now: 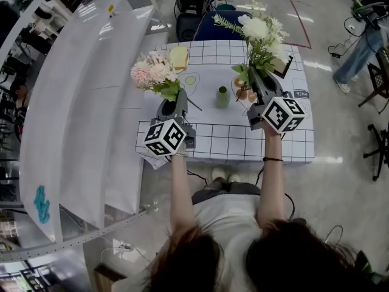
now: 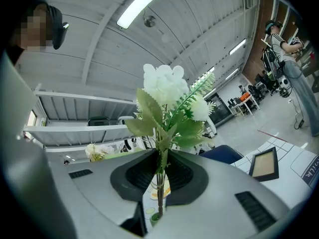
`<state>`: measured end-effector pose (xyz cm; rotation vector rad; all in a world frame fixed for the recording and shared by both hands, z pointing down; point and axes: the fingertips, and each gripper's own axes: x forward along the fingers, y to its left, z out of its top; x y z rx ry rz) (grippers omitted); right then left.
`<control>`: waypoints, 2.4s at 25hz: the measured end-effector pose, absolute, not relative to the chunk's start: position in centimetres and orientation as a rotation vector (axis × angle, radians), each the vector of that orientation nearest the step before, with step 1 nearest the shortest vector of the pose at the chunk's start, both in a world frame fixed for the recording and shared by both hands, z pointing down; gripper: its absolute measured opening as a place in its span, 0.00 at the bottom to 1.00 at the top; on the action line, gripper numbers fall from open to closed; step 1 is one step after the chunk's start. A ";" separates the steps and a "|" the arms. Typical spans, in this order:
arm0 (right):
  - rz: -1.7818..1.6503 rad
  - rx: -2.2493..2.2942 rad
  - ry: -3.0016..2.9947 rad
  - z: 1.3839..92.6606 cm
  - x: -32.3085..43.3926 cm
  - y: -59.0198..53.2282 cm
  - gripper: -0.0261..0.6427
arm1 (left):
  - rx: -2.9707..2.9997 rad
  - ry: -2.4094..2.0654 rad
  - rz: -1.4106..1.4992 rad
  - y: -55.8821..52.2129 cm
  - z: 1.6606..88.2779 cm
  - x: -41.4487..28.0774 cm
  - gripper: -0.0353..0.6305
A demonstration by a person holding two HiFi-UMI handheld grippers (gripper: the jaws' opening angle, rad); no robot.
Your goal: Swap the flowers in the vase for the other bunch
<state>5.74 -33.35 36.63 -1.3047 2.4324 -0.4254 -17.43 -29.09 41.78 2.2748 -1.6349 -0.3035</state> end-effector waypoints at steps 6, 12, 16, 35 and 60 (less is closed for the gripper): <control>-0.399 -1.290 2.413 36.1 5.1 -33.8 0.11 | 2.264 -1.642 -0.302 -29.4 41.9 -18.0 0.17; -0.374 -1.272 2.403 35.7 4.4 -34.3 0.11 | 2.265 -1.639 -0.295 -29.9 42.1 -18.3 0.17; -0.356 -1.252 2.390 35.4 3.9 -34.6 0.11 | 2.264 -1.639 -0.293 -30.2 42.2 -18.7 0.17; -0.340 -1.248 2.411 37.0 1.6 -35.4 0.11 | 2.254 -1.629 -0.283 -30.9 43.0 -20.0 0.17; -0.367 -1.291 2.559 42.2 -1.0 -35.7 0.11 | 2.257 -1.599 -0.250 -31.9 43.9 -19.6 0.17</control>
